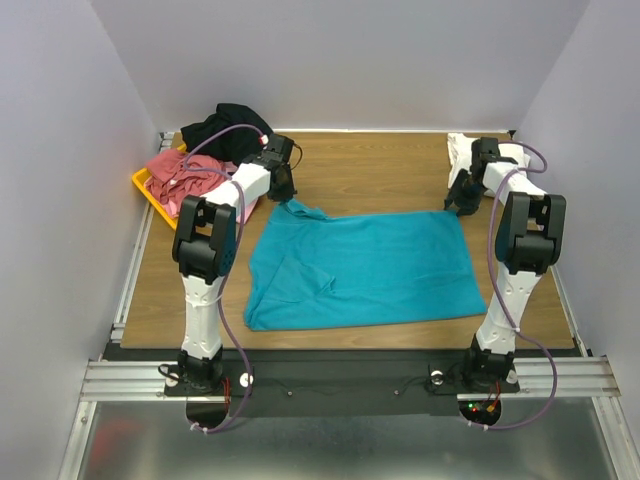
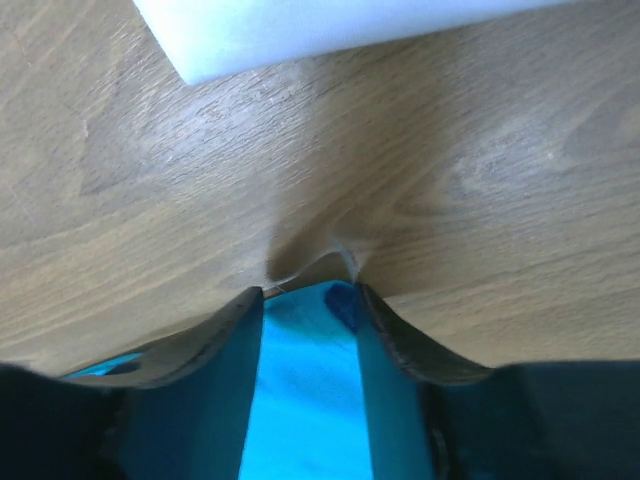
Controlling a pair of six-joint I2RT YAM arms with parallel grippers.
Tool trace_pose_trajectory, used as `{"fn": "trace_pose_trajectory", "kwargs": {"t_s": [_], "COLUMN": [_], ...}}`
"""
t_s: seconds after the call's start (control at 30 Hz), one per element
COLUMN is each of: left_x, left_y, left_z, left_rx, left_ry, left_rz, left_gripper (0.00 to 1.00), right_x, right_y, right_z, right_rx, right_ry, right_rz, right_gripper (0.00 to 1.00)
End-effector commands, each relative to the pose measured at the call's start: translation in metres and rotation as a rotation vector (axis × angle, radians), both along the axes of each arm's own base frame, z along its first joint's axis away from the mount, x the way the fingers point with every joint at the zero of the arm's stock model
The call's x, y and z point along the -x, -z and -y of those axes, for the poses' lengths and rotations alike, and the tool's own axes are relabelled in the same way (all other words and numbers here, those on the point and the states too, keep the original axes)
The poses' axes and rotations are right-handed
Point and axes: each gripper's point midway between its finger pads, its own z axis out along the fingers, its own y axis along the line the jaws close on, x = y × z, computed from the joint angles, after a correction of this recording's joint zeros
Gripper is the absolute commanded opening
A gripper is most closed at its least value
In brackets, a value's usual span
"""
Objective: Fold and stack the t-shirts
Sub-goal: Fold the tshirt
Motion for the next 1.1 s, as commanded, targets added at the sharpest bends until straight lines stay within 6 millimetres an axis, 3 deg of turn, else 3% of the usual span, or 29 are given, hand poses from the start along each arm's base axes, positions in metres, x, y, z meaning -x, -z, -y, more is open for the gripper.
{"fn": "trace_pose_trajectory", "kwargs": {"t_s": [0.0,0.03,0.1,0.13,0.23,0.47,0.57,1.07], "left_x": [-0.002,-0.001,0.001,0.003,0.006,0.024,0.038,0.112], "left_y": [-0.05,-0.051,-0.052,-0.051,-0.052,-0.061,-0.057,-0.064], "left_z": [-0.001,-0.001,-0.001,-0.001,-0.001,-0.004,-0.005,-0.009], "left_rx": [0.032,0.034,0.04,0.041,0.043,0.064,0.084,0.212], "left_ry": [0.002,0.002,0.005,0.006,0.01,0.008,0.002,-0.019], "left_rz": [0.078,0.078,0.076,0.072,0.07,0.068,0.049,0.0], "left_gripper": [0.15,0.15,0.15,0.15,0.12,0.07,0.07,0.06], "right_x": [-0.011,-0.009,-0.007,-0.006,-0.006,-0.004,0.001,0.052], "right_y": [-0.003,-0.002,-0.002,-0.002,-0.003,-0.021,-0.033,-0.054], "right_z": [0.007,0.012,0.013,0.013,0.012,0.012,0.012,0.012], "right_rx": [0.032,0.058,0.063,0.066,0.061,0.065,0.076,0.109], "right_ry": [-0.005,0.007,0.008,0.009,0.007,0.003,0.006,0.012], "right_rz": [0.041,0.036,0.034,0.03,0.033,0.069,0.088,0.096], "right_gripper": [0.43,0.41,0.28,0.15,0.0,0.0,0.0,0.0]}}
